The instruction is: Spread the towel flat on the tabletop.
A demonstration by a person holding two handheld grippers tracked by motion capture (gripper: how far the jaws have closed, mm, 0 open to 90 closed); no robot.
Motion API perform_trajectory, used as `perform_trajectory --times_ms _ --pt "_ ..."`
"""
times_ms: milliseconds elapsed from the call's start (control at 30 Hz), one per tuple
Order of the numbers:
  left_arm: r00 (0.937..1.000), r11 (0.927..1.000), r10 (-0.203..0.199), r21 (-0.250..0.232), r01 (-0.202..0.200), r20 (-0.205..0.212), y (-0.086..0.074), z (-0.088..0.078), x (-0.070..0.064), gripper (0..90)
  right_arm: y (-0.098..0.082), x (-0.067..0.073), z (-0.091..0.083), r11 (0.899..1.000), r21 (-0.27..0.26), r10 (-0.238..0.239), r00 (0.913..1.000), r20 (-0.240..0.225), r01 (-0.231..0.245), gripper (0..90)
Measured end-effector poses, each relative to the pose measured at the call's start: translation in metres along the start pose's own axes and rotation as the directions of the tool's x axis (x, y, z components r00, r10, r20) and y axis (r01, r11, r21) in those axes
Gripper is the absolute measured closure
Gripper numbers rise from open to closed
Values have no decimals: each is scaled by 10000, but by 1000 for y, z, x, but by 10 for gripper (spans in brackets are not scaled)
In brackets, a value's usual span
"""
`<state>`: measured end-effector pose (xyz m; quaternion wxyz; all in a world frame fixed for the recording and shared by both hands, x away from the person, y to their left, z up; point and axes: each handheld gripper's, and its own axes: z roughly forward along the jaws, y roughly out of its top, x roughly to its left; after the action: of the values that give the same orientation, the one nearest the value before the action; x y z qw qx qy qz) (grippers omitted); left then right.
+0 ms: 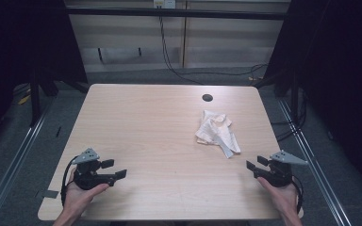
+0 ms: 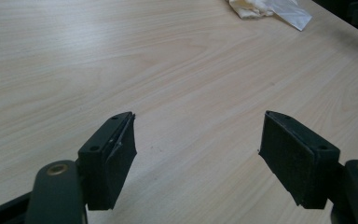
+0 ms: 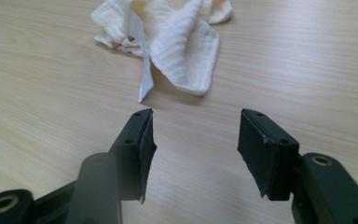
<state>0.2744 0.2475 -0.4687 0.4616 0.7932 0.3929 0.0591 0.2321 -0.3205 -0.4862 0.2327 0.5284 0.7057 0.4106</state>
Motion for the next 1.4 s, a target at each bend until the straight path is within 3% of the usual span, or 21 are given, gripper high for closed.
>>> perform_trajectory --times_ms 100,133,400,500,567,700,767,833,1100,1300,1400 --pt "10000 10000 -78 -3 78 -26 0 0 -1 265 0 0 -1 9999 -84 71 9998 -177 -73 471" --pt "9997 9997 -236 -45 236 23 0 2 0 269 0 0 -3 9997 -125 210 9987 -474 -216 474" --pt "9996 9999 -115 -47 114 -243 2 1 0 300 2 1 -5 9992 -167 352 9937 -1061 -372 467" --pt "9996 9998 -139 -109 136 -230 2 0 1 302 4 3 -5 9995 -249 183 9945 -1035 -210 466" --pt "9999 9999 5 -109 -7 -170 2 -1 0 312 7 6 -5 10000 7 2 9949 -1005 -1 472" --pt "10000 9999 32 -154 -33 -76 0 -2 -2 328 13 9 -5 9999 -40 115 9930 -1177 -120 455" --pt "9999 9999 35 -105 -34 119 0 -1 -2 338 21 13 -4 10000 -14 -97 9918 -1271 96 444" --pt "9998 9999 144 -56 -144 138 0 0 -2 353 26 15 -1 9998 60 -173 9904 -1370 183 429" --pt "9996 9999 -89 -119 92 260 0 -1 1 335 52 14 19 9989 160 -401 9869 -1560 431 424" --pt "9998 9999 -24 -139 27 195 1 -1 1 321 75 16 36 9958 393 -715 9727 -2206 821 470" --pt "9997 9999 80 -71 -79 220 1 0 0 319 85 16 47 9931 549 -891 9708 -2227 1037 496"
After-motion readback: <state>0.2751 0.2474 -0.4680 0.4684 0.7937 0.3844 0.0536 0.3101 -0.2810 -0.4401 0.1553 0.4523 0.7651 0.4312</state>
